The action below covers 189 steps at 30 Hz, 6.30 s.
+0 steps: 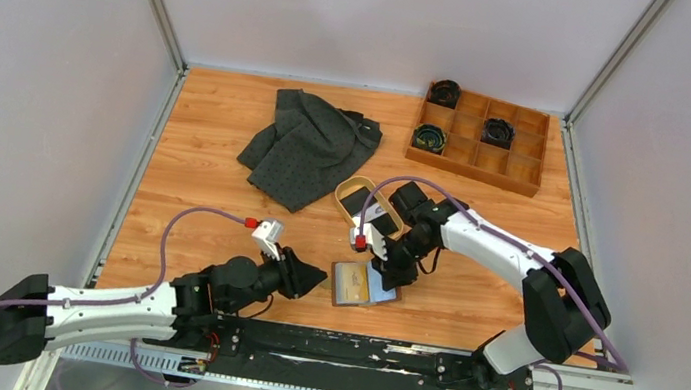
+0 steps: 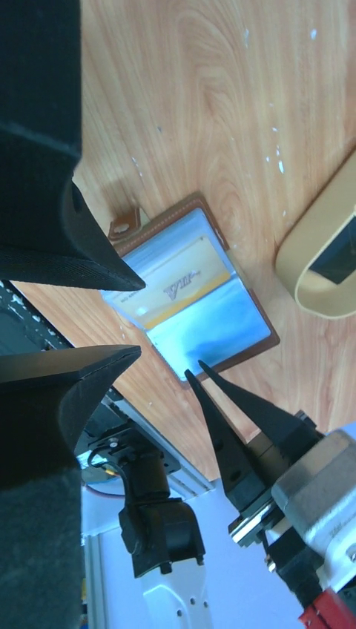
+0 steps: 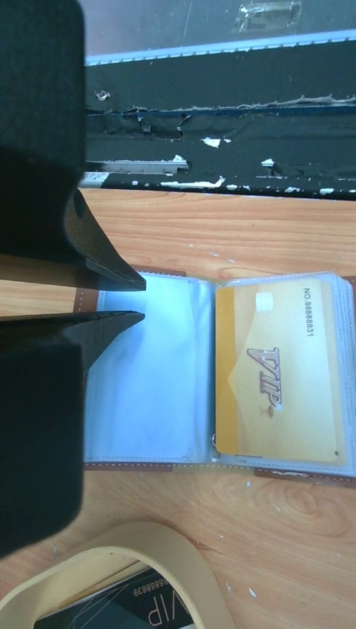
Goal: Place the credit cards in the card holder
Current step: Open the card holder at the center of the board, then pick up the credit card from the storage box.
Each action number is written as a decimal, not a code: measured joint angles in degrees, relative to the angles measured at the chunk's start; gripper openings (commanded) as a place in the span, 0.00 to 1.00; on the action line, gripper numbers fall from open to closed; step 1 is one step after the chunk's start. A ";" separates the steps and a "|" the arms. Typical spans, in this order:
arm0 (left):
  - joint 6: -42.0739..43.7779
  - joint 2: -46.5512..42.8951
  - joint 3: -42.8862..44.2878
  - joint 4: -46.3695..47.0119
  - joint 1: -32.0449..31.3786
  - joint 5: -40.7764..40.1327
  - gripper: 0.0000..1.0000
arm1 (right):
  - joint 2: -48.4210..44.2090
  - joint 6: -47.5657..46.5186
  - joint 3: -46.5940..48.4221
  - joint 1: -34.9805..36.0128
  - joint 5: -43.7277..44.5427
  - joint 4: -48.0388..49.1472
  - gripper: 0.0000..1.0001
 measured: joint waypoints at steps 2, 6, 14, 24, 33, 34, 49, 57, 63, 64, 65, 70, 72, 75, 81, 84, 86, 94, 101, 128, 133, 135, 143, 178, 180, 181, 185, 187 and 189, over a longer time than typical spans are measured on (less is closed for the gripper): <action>0.83 0.09 0.90 -0.13 0.00 0.98 0.40 | -0.04 -0.02 0.22 0.00 -0.74 -0.37 0.21; 2.95 1.68 3.10 -0.52 0.00 2.60 0.48 | -0.04 -0.02 0.74 0.00 -2.43 -1.42 0.22; 9.16 1.90 7.80 -5.25 0.00 2.99 0.72 | -0.31 0.07 2.25 -0.04 -6.29 -2.95 0.23; 18.18 -1.36 14.84 -14.45 0.07 -0.94 1.00 | -0.28 1.97 2.67 -2.73 -9.73 -3.32 0.24; 26.73 1.51 21.05 -19.56 3.02 -0.24 1.00 | -0.11 3.91 3.10 -4.79 -11.72 -3.52 0.24; 27.50 2.51 21.79 -19.96 4.15 0.66 1.00 | -0.11 4.02 3.21 -5.29 -12.15 -3.61 0.24; 46.34 37.64 47.45 -27.52 18.62 17.99 1.00 | 1.51 4.13 4.31 -9.49 -15.96 -6.56 0.24; 51.41 61.33 70.29 -38.23 26.34 26.64 0.99 | -2.10 1.55 5.49 -18.88 -16.52 -9.49 0.24; 54.51 74.07 84.39 -47.65 27.10 25.70 0.98 | -4.63 -0.26 6.91 -25.00 -17.81 -11.91 0.24; 54.93 75.47 85.74 -48.98 27.10 25.35 0.98 | -4.63 -0.50 7.37 -25.99 -18.21 -12.46 0.24; 55.28 76.61 86.79 -50.18 27.10 25.11 0.95 | -4.61 -0.76 7.89 -26.99 -18.60 -13.07 0.24; 56.98 80.37 90.16 -54.29 27.23 25.40 0.72 | -4.09 -1.44 12.74 -31.61 -21.38 -16.96 0.24; 57.16 81.88 92.00 -55.08 27.32 26.12 0.68 | -3.85 -1.60 13.66 -32.11 -22.80 -17.53 0.24; 57.27 83.34 93.50 -55.60 27.36 27.34 0.68 | -3.61 -2.38 13.68 -32.22 -23.67 -18.47 0.24; 57.55 86.51 94.97 -56.52 27.36 26.77 0.72 | -2.56 -3.74 12.90 -32.96 -24.15 -19.08 0.24; 58.01 88.59 96.02 -57.05 27.39 25.83 0.75 | -1.88 -4.31 12.81 -33.05 -24.15 -19.19 0.24; 58.25 89.96 96.80 -57.51 27.41 25.09 0.75 | -1.88 -4.57 12.63 -33.14 -24.15 -19.34 0.24; 59.10 92.52 98.66 -58.99 27.82 24.30 0.77 | -1.88 -5.14 12.55 -33.14 -24.15 -19.43 0.24; 59.23 93.61 99.19 -59.21 27.85 24.52 0.76 | -1.88 -5.57 12.52 -33.14 -24.15 -19.43 0.24; 56.35 92.02 98.90 -59.67 28.61 27.43 0.49 | -1.64 -5.81 11.54 -33.14 -25.86 -19.52 0.24; 55.56 88.56 98.53 -59.78 28.63 29.40 0.48 | 0.59 -5.49 11.10 -33.14 -28.87 -19.30 0.24; 55.10 87.19 97.83 -59.36 28.72 30.64 0.48 | 1.11 -4.61 10.86 -33.14 -29.62 -18.93 0.23; 50.53 82.51 87.47 -51.67 31.89 40.13 0.47 | 2.21 11.58 8.35 -31.74 -28.09 -4.98 0.24; 26.75 78.58 68.65 -22.47 38.49 57.86 0.36 | 15.72 70.01 3.74 -21.94 -26.01 39.32 0.57; 24.98 77.83 67.76 -20.87 38.51 57.59 0.35 | 15.72 72.32 3.26 -21.94 -25.62 41.03 0.58; 24.13 77.57 67.45 -20.00 38.51 57.33 0.35 | 15.74 73.40 3.15 -21.92 -25.27 41.88 0.58; 21.59 76.26 66.05 -17.40 38.53 55.91 0.32 | 15.82 77.77 3.08 -21.75 -23.37 44.81 0.58; 20.41 75.34 65.22 -16.48 38.56 55.08 0.31 | 16.04 80.02 3.08 -21.53 -22.10 46.14 0.57; 19.39 74.44 64.50 -15.72 38.60 54.51 0.30 | 16.17 82.20 3.08 -21.16 -20.72 46.97 0.56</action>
